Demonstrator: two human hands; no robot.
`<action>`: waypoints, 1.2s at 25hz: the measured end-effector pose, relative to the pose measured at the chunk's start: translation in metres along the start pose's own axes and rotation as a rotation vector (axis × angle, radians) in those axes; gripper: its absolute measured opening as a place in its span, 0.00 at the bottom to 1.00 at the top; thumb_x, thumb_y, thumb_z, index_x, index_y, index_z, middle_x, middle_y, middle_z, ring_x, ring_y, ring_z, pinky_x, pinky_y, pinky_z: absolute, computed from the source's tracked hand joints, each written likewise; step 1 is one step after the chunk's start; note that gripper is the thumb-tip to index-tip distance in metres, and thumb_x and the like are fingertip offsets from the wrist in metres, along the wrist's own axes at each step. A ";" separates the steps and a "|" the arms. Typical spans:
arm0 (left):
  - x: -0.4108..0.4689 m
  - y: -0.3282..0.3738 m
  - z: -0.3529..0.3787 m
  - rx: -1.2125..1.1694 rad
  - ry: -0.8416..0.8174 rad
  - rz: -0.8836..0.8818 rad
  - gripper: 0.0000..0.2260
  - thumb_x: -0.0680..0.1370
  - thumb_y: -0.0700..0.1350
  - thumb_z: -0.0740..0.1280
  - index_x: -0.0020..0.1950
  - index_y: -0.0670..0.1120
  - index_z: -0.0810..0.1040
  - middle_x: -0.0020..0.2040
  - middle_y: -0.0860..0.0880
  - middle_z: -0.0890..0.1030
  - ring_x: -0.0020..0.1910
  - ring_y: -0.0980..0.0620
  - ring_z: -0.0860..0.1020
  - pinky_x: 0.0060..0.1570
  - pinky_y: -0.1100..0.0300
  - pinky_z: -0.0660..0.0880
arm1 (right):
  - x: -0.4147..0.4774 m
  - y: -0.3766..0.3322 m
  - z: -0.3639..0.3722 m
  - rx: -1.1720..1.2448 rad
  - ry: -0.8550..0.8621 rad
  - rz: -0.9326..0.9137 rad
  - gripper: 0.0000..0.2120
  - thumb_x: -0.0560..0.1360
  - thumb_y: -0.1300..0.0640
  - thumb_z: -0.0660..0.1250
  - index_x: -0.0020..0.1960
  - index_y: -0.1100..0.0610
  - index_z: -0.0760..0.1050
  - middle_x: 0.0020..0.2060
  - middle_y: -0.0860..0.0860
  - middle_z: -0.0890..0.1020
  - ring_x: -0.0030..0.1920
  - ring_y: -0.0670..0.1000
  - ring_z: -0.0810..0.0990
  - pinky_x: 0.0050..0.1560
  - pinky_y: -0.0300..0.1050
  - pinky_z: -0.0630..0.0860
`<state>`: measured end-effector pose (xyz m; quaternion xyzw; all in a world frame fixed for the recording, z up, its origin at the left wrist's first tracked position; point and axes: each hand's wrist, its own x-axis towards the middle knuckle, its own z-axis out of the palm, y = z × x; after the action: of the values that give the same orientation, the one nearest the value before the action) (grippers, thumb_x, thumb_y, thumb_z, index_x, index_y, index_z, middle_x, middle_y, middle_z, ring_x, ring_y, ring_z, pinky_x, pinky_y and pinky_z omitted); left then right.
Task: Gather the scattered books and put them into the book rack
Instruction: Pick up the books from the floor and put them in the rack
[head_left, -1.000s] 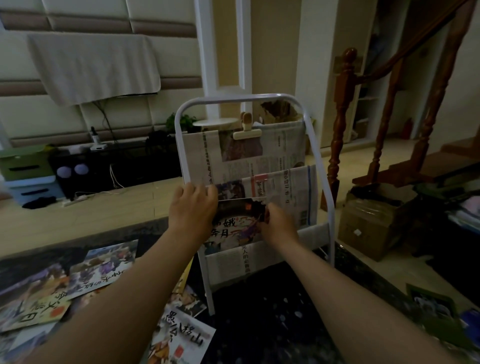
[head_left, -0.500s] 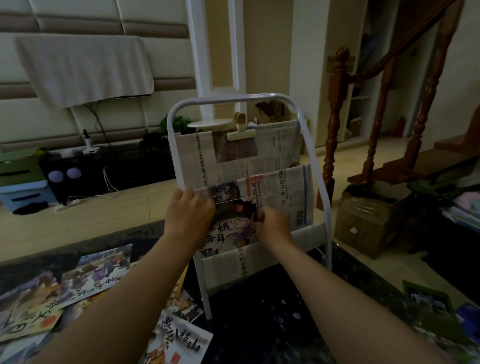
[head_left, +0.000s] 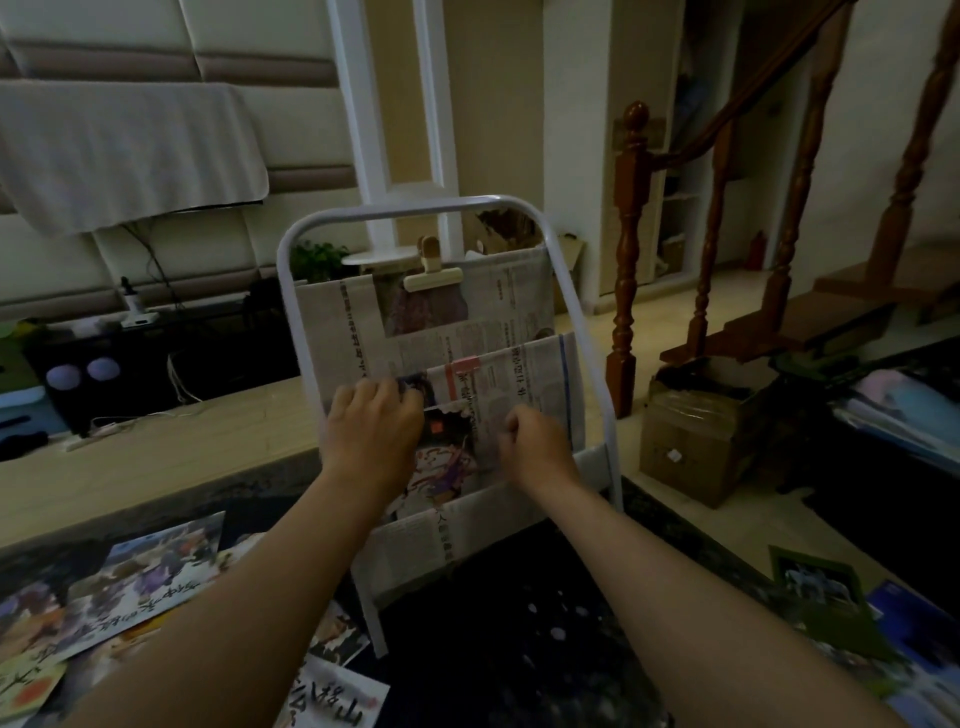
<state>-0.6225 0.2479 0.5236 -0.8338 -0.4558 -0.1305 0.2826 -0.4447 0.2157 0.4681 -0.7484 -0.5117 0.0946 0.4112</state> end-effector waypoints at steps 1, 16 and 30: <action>0.007 0.014 -0.002 -0.045 0.009 0.013 0.14 0.77 0.50 0.66 0.60 0.47 0.74 0.58 0.46 0.77 0.57 0.44 0.75 0.57 0.51 0.70 | -0.001 0.005 -0.014 -0.018 0.016 -0.007 0.08 0.80 0.59 0.62 0.42 0.54 0.69 0.41 0.50 0.76 0.43 0.51 0.74 0.41 0.44 0.69; 0.051 0.368 -0.053 -0.617 -0.118 0.409 0.10 0.78 0.50 0.65 0.57 0.50 0.72 0.50 0.49 0.74 0.46 0.50 0.73 0.47 0.54 0.76 | -0.071 0.248 -0.265 -0.153 0.364 0.332 0.08 0.79 0.57 0.62 0.42 0.52 0.65 0.39 0.51 0.74 0.38 0.51 0.72 0.32 0.45 0.63; 0.028 0.662 0.037 -0.633 -0.413 0.872 0.20 0.79 0.48 0.66 0.68 0.44 0.67 0.60 0.40 0.75 0.56 0.39 0.75 0.48 0.48 0.73 | -0.178 0.540 -0.307 -0.133 0.456 0.793 0.05 0.80 0.60 0.61 0.46 0.57 0.66 0.37 0.55 0.70 0.33 0.53 0.66 0.34 0.48 0.60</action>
<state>-0.0562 0.0080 0.2741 -0.9968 -0.0543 0.0336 -0.0481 0.0174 -0.1682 0.2316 -0.9129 -0.0873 0.0447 0.3962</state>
